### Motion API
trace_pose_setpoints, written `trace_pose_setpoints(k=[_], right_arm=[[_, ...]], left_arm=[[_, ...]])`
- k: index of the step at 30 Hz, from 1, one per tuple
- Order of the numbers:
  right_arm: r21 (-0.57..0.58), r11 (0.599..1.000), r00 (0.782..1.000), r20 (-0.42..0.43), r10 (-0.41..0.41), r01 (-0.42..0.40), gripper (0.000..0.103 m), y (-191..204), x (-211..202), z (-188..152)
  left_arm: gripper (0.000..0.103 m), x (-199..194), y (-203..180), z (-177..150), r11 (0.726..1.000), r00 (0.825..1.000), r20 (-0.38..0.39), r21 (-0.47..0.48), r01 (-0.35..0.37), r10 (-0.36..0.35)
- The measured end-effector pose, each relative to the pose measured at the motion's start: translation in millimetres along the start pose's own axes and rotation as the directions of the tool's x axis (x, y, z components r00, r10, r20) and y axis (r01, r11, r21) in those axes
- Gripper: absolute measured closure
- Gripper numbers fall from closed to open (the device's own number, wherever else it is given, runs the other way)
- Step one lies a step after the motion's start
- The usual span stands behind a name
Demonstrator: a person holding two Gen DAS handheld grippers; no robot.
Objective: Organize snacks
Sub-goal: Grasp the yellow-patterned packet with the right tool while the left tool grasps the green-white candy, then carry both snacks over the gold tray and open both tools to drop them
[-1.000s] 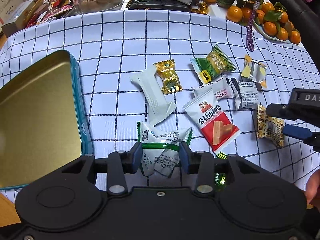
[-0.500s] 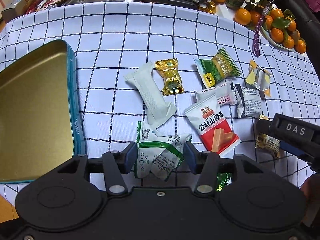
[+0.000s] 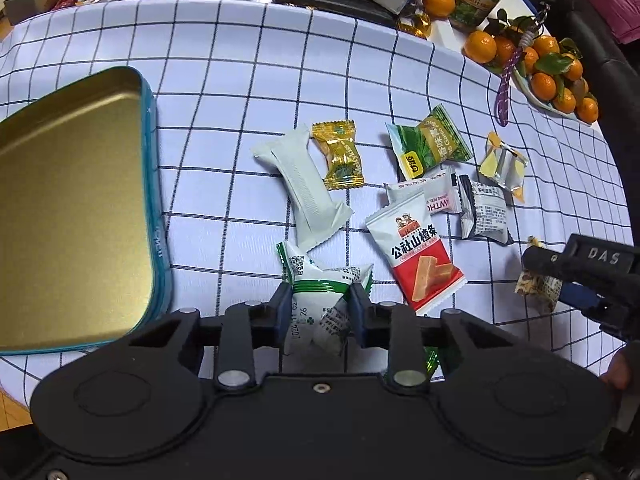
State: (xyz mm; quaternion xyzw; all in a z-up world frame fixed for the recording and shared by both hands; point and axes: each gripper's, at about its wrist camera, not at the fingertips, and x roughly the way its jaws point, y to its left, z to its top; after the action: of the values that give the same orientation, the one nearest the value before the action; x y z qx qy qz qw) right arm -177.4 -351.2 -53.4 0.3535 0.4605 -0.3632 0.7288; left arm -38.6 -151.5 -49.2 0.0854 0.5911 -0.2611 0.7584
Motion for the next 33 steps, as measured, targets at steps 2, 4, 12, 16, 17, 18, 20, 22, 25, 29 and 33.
trace_pose_setpoints(k=[2,4,12,16,17,18,20,22,25,29,33], right_arm=[[0.024,0.999,1.0,0.016,0.026,-0.027,0.056,-4.3,-7.2,3.8],[0.058,0.997,0.998,0.027,0.059,-0.06,0.056,-8.8,-13.9,7.5],[0.116,0.99,0.996,0.057,0.074,-0.08,0.056,-7.4,-25.6,10.7],[0.099,0.99,0.994,0.056,0.092,-0.097,0.056,12.5,-24.8,5.7],[0.075,0.993,0.994,0.067,0.091,-0.096,0.056,20.1,-25.5,3.4],[0.035,0.995,0.993,0.085,0.085,-0.089,0.056,30.4,-26.7,-0.2],[-0.05,0.996,0.99,0.122,0.076,-0.071,0.056,50.6,-30.5,-9.8],[-0.103,0.991,0.986,0.136,0.096,-0.082,0.056,68.3,-34.6,-21.2],[-0.158,0.976,0.98,0.104,0.168,-0.15,0.056,94.7,-39.9,-36.7],[-0.245,0.939,0.959,0.091,0.269,-0.24,0.056,131.5,-51.3,-59.5],[-0.349,0.884,0.932,0.07,0.356,-0.312,0.056,162.6,-61.6,-86.1]], left_arm=[[0.065,-8.2,3.5,-0.6,1.0,1.0,0.024,-0.002,0.001,-0.001],[0.065,-17.1,7.9,0.1,1.0,0.999,0.049,-0.006,0.006,-0.005],[0.065,-55.6,39.2,4.3,0.997,0.979,0.194,-0.062,-0.046,0.057],[0.065,-71.4,64.1,6.2,0.987,0.962,0.243,-0.131,-0.098,0.127],[0.065,-75.0,70.1,6.4,0.982,0.957,0.249,-0.144,-0.118,0.151],[0.065,-79.3,77.6,6.5,0.977,0.95,0.258,-0.161,-0.139,0.178],[0.065,-86.5,90.9,7.2,0.966,0.939,0.268,-0.198,-0.167,0.217],[0.065,-91.9,104.1,7.8,0.954,0.931,0.262,-0.229,-0.194,0.253],[0.065,-100.5,124.4,11.1,0.934,0.924,0.247,-0.285,-0.217,0.291],[0.065,-111.6,153.6,15.2,0.905,0.913,0.221,-0.337,-0.259,0.343],[0.065,-120.3,182.3,18.4,0.866,0.878,0.204,-0.365,-0.342,0.432]])
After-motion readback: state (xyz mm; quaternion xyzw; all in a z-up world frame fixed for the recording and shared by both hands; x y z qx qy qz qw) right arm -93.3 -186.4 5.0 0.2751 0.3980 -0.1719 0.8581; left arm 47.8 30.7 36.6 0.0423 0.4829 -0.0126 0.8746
